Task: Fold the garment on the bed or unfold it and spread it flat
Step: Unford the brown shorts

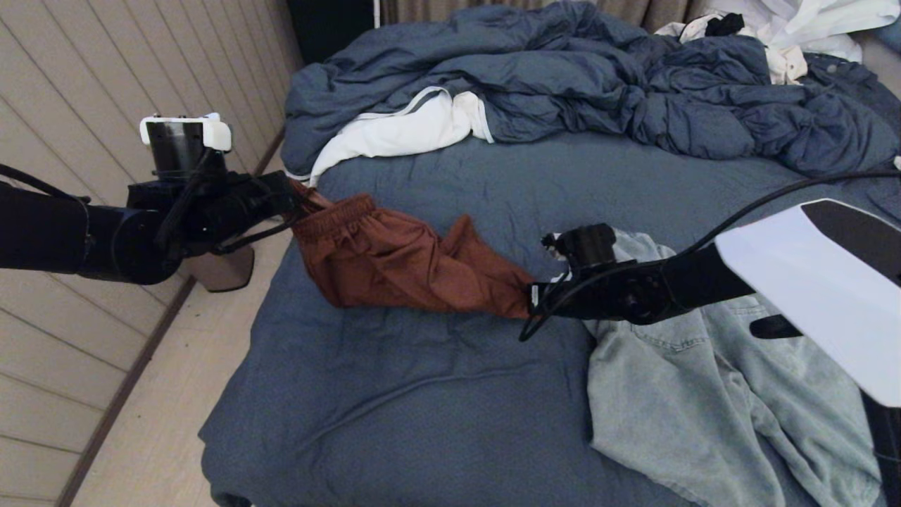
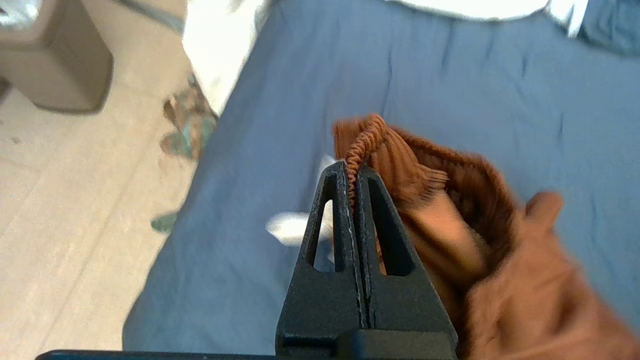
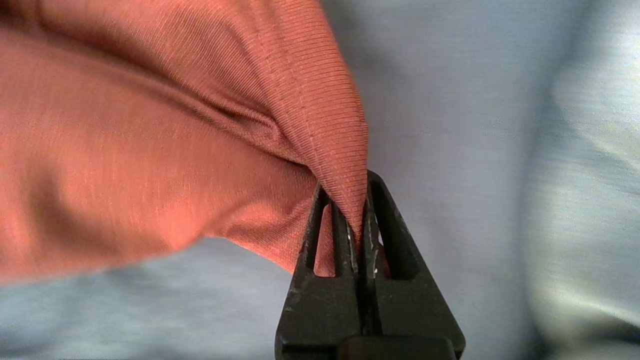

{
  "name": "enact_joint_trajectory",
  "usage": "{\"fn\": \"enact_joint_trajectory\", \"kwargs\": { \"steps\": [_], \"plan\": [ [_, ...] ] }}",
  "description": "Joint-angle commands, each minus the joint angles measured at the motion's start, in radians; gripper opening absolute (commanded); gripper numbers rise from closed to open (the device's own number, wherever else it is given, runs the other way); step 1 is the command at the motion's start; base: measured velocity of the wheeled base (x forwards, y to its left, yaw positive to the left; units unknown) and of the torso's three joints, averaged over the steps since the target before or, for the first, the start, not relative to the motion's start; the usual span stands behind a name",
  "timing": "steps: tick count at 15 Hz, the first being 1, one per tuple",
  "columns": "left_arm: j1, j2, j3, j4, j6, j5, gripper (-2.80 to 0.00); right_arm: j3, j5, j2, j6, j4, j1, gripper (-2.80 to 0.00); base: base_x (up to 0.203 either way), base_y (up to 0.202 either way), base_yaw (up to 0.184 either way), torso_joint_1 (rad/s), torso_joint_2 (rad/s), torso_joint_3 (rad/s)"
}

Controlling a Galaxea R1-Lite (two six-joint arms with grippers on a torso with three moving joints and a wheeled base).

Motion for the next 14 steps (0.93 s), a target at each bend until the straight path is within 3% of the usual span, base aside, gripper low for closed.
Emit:
{"fn": "enact_joint_trajectory", "kwargs": {
  "steps": [1,5,11,12,13,14],
  "plan": [
    [0.007,-0.042,0.09,-0.023,-0.025,-0.011,-2.8,0.132,0.01,-0.049,-0.029,-0.121,-0.067,-2.8,0.0,0.0,0.0,0.0,0.0,0.0],
    [0.002,-0.046,0.329,-0.197,-0.04,-0.03,-2.8,0.294,0.029,-0.093,-0.069,-0.239,-0.124,-2.8,0.0,0.0,0.0,0.0,0.0,0.0],
    [-0.07,-0.055,0.64,-0.558,-0.034,-0.079,-2.8,0.332,0.032,-0.095,-0.071,-0.258,-0.12,-2.8,0.0,0.0,0.0,0.0,0.0,0.0],
    [-0.08,-0.075,0.662,-0.568,-0.034,-0.083,-2.13,0.348,0.032,-0.101,-0.071,-0.267,-0.118,0.0,0.0,0.0,0.0,0.0,0.0,0.0],
    [-0.084,-0.102,0.679,-0.572,-0.036,-0.086,0.0,0.364,0.033,-0.109,-0.076,-0.297,-0.118,0.0,0.0,0.0,0.0,0.0,0.0,0.0],
    [-0.086,-0.137,0.704,-0.571,-0.036,-0.089,0.0,0.379,0.04,-0.114,-0.09,-0.325,-0.118,0.0,0.0,0.0,0.0,0.0,0.0,0.0]
  ]
}}
